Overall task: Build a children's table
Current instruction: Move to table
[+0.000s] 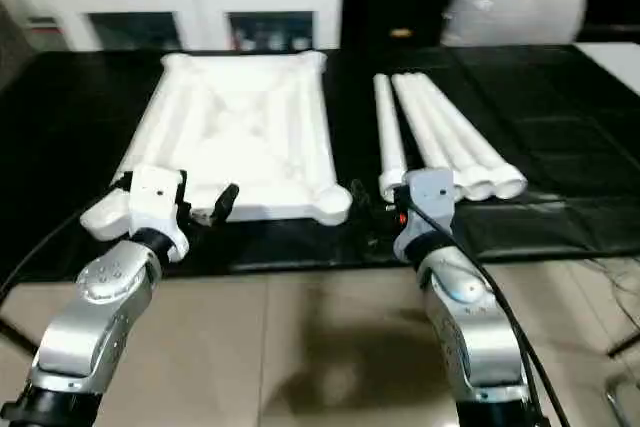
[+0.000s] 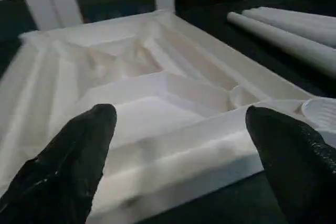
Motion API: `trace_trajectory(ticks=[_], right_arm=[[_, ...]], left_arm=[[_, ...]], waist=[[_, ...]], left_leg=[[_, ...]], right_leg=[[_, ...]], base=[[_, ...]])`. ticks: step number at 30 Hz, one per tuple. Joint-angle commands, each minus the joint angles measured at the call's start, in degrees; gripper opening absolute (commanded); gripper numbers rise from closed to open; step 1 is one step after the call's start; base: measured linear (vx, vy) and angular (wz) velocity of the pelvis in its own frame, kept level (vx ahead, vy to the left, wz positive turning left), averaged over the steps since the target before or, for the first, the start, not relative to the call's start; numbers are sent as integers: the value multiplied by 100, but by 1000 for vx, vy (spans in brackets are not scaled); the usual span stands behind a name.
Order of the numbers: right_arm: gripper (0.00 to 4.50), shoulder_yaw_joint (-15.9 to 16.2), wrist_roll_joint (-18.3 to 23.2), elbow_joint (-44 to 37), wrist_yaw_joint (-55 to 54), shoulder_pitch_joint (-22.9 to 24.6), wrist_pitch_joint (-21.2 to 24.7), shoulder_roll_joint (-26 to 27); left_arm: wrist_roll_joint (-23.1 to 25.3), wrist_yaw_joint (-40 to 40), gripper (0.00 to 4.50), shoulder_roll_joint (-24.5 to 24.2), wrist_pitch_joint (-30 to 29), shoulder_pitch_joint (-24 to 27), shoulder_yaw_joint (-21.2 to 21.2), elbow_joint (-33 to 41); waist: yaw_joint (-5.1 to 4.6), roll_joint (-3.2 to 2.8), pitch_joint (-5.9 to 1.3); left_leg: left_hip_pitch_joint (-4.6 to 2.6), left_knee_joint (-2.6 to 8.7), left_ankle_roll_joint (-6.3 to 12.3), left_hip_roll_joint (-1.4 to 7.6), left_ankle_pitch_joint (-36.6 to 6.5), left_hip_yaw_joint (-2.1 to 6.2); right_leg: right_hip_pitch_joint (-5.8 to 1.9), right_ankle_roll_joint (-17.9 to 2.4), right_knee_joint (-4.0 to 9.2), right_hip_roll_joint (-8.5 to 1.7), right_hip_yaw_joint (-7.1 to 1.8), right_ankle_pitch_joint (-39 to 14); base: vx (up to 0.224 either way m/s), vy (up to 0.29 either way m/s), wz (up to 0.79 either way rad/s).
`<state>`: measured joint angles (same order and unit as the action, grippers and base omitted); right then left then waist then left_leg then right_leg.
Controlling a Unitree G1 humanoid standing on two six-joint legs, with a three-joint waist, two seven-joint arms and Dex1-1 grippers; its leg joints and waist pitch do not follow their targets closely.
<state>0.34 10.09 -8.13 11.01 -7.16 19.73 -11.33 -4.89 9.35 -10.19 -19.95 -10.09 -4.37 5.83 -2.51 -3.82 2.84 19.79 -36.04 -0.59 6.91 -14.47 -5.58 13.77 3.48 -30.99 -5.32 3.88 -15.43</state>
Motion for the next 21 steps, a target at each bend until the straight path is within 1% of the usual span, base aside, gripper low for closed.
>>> trace_trajectory(ticks=[1, 2, 3, 4, 5, 6, 7, 8, 9, 10, 11, 12, 13, 14, 15, 16, 17, 18, 19, 20, 21], right_arm=[[450, 88, -75, 14, -45, -140, 8, 45], [450, 84, -80, 16, -44, -143, 1, 47], [450, 43, -46, 23, -55, -147, 19, 83], [450, 42, -46, 23, -56, -148, 20, 84], [450, 45, -64, 31, -51, -155, 36, 76], [450, 85, -97, 25, -13, -149, 44, 59], [450, 100, -109, 20, -3, -145, 45, 56], [450, 106, -113, 18, 0, -143, 45, 56], [450, 155, -142, -1, 18, -123, 48, 46], [450, 156, -143, -2, 18, -123, 48, 45], [450, 177, -161, -2, 26, -120, 47, 41], [450, 195, -189, -5, 26, -112, 43, 29], [450, 189, -203, -13, 30, -109, 50, 28], [450, 179, -214, -17, 32, -108, 55, 23], [450, 158, -219, -16, 10, -116, 56, 6], [450, 129, -205, -11, -8, -122, 52, 8], [450, 101, -188, -7, -26, -127, 47, 9], [450, 61, -184, 7, -48, -140, 35, -1], [450, 25, -170, 18, -64, -153, 28, -8], [450, -8, -147, 20, -66, -160, 16, -13], [450, -51, -93, 3, -23, -155, -43, -7]], left_arm=[[0, 10, 442, -66, -22, -5, 103, 74], [3, 11, 442, -65, -16, -8, 103, 69], [12, 12, 442, -60, -11, -10, 100, 65], [13, 12, 442, -60, -11, -10, 100, 65], [19, 15, 442, -57, -10, -5, 98, 68], [34, 22, 442, -57, -7, 7, 91, 74], [38, 25, 442, -58, -6, 5, 90, 71], [40, 26, 442, -59, -6, 4, 90, 70], [53, 30, 442, -61, -7, -7, 91, 58], [53, 31, 442, -61, -7, -8, 91, 57], [58, 33, 442, -64, -7, -14, 92, 50], [59, 38, 442, -66, -6, -16, 91, 48], [59, 49, 442, -69, -2, -17, 86, 45], [58, 59, 442, -69, 3, -17, 79, 40], [67, 74, 442, -61, 8, -22, 75, 24], [73, 73, 442, -55, 8, -26, 71, 14], [79, 73, 442, -49, 7, -30, 69, 6], [83, 71, 442, -40, 10, -37, 64, -9], [88, 76, 442, -27, 9, -45, 64, -20], [93, 79, 442, -17, 7, -50, 62, -27], [89, 78, 442, -17, 8, -51, 49, -31]], waist=[[78, 45, -389], [61, 0, -402], [-104, -167, -496], [-357, -189, -549], [-302, -148, -511], [-195, -95, -472], [-171, -9, -416], [-106, 72, -393], [-4, 344, -345], [104, 609, -348], [253, 456, -404], [286, 481, -369], [310, 410, -331], [297, 379, -274], [321, 250, -247], [321, 151, -275], [246, -55, -250], [-18, -221, -187], [-125, -276, -366], [-151, -276, -386], [-163, -255, -345]], left_leg=[[390, 369, 1534, 31, -304, 88], [346, 375, 1728, 0, 69, 146], [-438, 491, 2205, 191, 692, 542], [-1183, 431, 2868, 691, 1493, 1111], [-1116, 412, 3083, 875, 1818, 1192], [-969, 389, 3128, 990, 2234, 1082], [-766, 537, 2919, 912, 2014, 859], [-645, 559, 2675, 746, 1582, 658], [-381, 462, 2024, 175, 80, 304], [52, 136, 1674, -238, -637, 120], [98, -533, 1086, -348, -768, 90], [418, -697, 657, -261, -315, 181], [462, -705, 398, -207, -77, 198], [439, -679, 319, -150, 25, 198], [396, -451, 274, 2, 261, 209], [386, -232, 316, 80, 367, 191], [194, 224, 324, 255, 157, 132], [-167, 674, 325, 691, -1669, 606], [-686, 704, 751, 940, -1904, 951], [-729, 693, 1104, 957, -1700, 1004], [-694, 645, 1658, 898, -1176, 932]], right_leg=[[-487, -804, 585, -405, 127, -1927], [-488, -844, 556, -311, 226, -1625], [-4, -894, 53, 227, 381, -913], [888, -410, -663, 286, 219, -1160], [982, -201, -825, 167, 87, -1104], [1200, 98, -1060, -4, -99, -729], [1222, 197, -1097, -75, -238, -189], [1164, 68, -930, -75, -309, 154], [760, -143, -232, -195, -599, 399], [309, 201, 108, -302, -997, -688], [88, -605, 301, -801, -1374, -2053], [-136, -1168, 168, -717, -1285, -1943], [-115, -1636, 167, -653, -1177, -1374], [-51, -1863, 226, -653, -1068, -1427], [53, -2130, 309, -544, -837, -1739], [36, -2118, 306, -422, -701, -1869], [99, -1821, 294, -131, -367, -2088], [485, -1330, -311, 332, -97, -1836], [812, -955, -857, 254, -106, -888], [877, -694, -948, 217, -100, -615], [1009, -319, -1038, 154, -87, -322]], base=[[104, 50, 57], [191, 12, 55], [191, 12, 55], [223, -13, 30], [161, -34, 15], [161, -34, 15], [124, -48, 15], [112, -79, 4], [112, -79, 4], [116, -102, 11], [117, -72, 6], [117, -72, 6], [108, -25, -8], [98, 14, 0], [98, 14, 0], [114, 82, 3], [134, 140, 2], [134, 140, 2], [134, 119, 2], [123, 78, 5], [123, 78, 5]])
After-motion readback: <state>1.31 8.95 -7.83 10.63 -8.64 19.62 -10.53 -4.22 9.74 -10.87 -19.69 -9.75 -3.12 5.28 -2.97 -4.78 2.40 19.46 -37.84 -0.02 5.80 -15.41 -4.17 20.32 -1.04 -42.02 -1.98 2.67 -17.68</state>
